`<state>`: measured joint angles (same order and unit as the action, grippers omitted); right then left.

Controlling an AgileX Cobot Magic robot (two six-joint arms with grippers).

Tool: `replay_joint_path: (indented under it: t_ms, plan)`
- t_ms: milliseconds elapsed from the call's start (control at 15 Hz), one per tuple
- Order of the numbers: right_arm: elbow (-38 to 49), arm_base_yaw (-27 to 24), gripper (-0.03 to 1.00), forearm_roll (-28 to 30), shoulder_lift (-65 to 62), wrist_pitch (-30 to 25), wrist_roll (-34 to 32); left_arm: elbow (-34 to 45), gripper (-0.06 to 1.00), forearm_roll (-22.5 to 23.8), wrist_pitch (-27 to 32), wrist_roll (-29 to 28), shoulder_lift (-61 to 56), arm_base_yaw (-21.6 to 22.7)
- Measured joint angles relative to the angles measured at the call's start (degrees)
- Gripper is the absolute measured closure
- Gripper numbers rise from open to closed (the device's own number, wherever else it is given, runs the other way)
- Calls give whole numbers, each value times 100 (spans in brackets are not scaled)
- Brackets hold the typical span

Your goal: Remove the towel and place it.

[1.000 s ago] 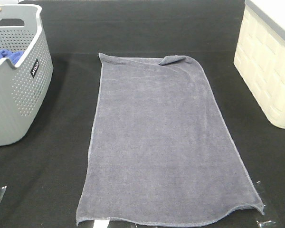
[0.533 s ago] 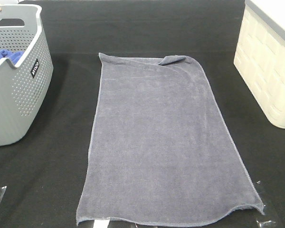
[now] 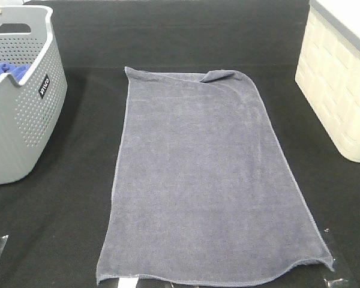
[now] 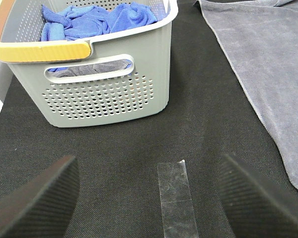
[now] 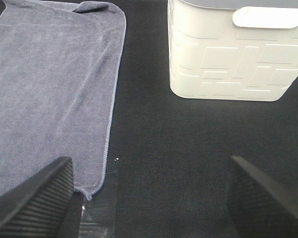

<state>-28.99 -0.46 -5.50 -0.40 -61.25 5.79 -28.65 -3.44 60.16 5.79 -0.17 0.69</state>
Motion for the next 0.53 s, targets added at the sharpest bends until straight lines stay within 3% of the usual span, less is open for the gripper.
replay_joint_path:
  t_ms: [533]
  plan:
    - [0,0,19,0,0,0,0,0,21,0,0,0,0,0]
